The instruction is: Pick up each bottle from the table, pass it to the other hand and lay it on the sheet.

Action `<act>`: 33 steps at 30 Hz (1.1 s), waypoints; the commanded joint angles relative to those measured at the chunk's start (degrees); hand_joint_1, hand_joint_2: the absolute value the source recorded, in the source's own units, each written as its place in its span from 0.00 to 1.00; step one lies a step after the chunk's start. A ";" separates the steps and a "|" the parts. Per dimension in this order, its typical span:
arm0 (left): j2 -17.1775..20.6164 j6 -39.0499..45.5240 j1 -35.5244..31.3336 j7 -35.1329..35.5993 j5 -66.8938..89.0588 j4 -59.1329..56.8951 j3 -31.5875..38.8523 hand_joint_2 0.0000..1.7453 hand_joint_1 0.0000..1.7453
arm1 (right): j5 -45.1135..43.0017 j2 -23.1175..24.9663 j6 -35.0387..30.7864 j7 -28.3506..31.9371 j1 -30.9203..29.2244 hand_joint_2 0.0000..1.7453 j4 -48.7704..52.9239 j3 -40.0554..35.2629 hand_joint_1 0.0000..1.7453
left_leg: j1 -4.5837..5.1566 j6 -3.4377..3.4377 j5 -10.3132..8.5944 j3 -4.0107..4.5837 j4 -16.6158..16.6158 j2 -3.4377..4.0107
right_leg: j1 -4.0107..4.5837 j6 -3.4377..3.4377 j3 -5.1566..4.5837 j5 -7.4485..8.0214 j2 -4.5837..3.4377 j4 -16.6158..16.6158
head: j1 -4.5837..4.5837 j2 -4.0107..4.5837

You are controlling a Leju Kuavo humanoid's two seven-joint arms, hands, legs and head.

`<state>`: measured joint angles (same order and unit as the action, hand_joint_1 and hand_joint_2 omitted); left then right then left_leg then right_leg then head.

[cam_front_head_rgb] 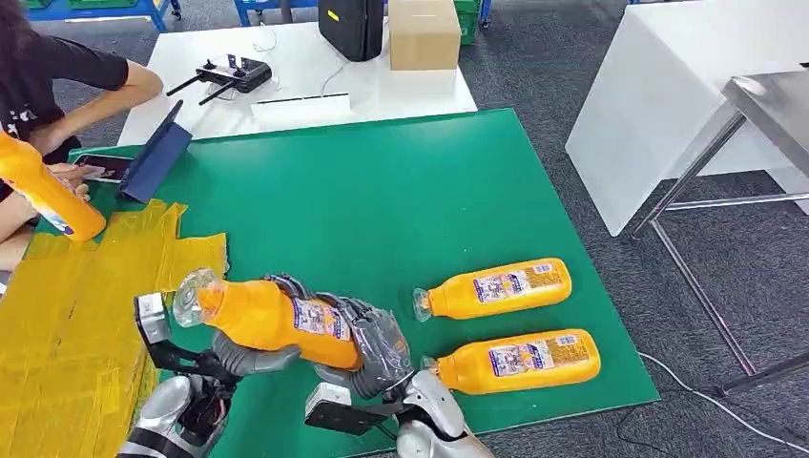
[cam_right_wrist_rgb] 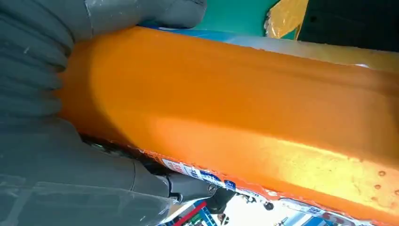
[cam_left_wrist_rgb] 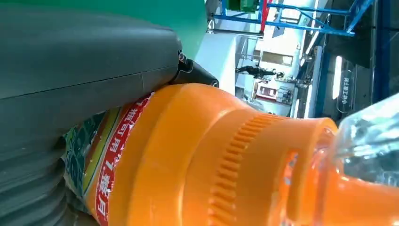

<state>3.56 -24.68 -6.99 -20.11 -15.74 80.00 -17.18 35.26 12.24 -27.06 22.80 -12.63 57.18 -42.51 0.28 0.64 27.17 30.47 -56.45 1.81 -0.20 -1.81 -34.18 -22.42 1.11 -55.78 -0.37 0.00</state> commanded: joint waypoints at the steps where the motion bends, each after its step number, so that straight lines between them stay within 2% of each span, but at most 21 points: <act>1: -0.99 1.16 -3.24 0.35 0.70 -2.18 -0.56 1.00 1.00 | -1.63 -1.45 -0.39 0.47 0.50 1.00 -0.39 -0.01 0.42 | -0.09 -0.05 0.04 -0.09 -0.01 -0.35 | 0.07 0.00 0.20 -0.08 0.13 0.05 | -0.02 0.00; 4: -0.99 1.32 -3.21 0.35 0.82 -2.10 -0.56 1.00 1.00 | -1.89 -1.44 -0.46 0.60 0.59 1.00 -0.27 0.14 0.42 | -0.04 -0.03 0.00 -0.05 0.01 -0.25 | 0.03 0.00 0.11 -0.04 0.11 0.04 | -0.02 0.00; 6: -1.12 3.74 -2.87 0.30 2.38 -0.97 0.18 1.00 1.00 | -4.29 -1.96 -1.04 1.59 1.98 1.00 2.81 1.88 0.00 | -0.06 -0.05 0.02 -0.06 0.00 -0.31 | 0.04 0.00 0.14 -0.07 0.13 0.04 | 0.00 0.00; 9: -0.84 5.37 -2.54 0.27 3.05 0.25 1.64 1.00 1.00 | -5.46 -2.74 -1.58 1.60 3.45 1.00 6.96 3.65 0.00 | -0.09 -0.05 0.05 -0.03 -0.05 -0.30 | 0.06 0.00 0.12 -0.08 0.08 0.01 | 0.00 0.00; 14: -0.38 8.39 1.40 -0.88 4.45 6.53 6.09 1.00 1.00 | -13.96 -3.47 0.66 3.71 8.32 1.00 16.96 10.56 0.00 | -0.05 -0.03 0.05 0.00 -0.04 -0.17 | 0.03 0.00 0.06 -0.05 0.00 0.00 | -0.02 0.00; 24: -0.20 8.30 1.54 -0.87 4.37 6.90 6.38 1.00 1.00 | -14.12 -3.70 0.85 3.75 8.57 1.00 17.62 10.83 0.00 | -0.04 -0.04 0.02 0.00 0.01 -0.14 | 0.02 0.01 0.07 -0.03 0.00 0.03 | 0.00 0.00; 26: -0.21 14.10 1.34 -1.70 10.30 7.29 7.27 1.00 1.00 | -15.83 -2.91 0.71 4.76 10.20 1.00 20.10 12.62 0.00 | -0.10 -0.08 0.07 -0.09 0.00 -0.25 | 0.06 0.02 0.19 -0.07 -0.02 0.05 | -0.02 0.00; 29: 0.92 16.07 1.88 -2.39 12.18 10.03 9.57 1.00 1.00 | -17.49 -4.12 1.59 6.19 12.47 1.00 26.16 14.86 0.00 | -0.05 -0.04 0.05 0.00 -0.02 -0.20 | 0.02 0.01 0.07 -0.07 0.03 -0.01 | -0.02 0.00; 31: 1.27 22.71 1.84 -2.38 21.90 12.15 9.95 1.00 1.00 | -18.27 -4.44 2.31 6.68 14.49 1.00 29.65 17.12 0.00 | -0.06 -0.04 0.07 0.05 -0.06 -0.19 | 0.04 0.01 0.03 -0.08 0.01 -0.03 | 0.00 0.00; 33: 2.24 35.79 0.37 1.23 41.81 12.33 9.14 1.00 1.00 | -18.49 -4.48 3.27 6.85 16.17 1.00 32.20 19.80 0.00 | -0.08 -0.04 0.07 0.07 -0.08 -0.29 | 0.06 0.00 0.05 -0.09 0.11 -0.02 | -0.02 0.00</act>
<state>3.59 -8.54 -4.29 -22.19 -3.53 88.90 -10.03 18.47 9.81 -25.88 28.59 -1.37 78.10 -31.19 0.27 0.64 27.17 30.51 -56.45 1.80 -0.20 -1.81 -34.19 -22.42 1.11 -55.78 -0.39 0.00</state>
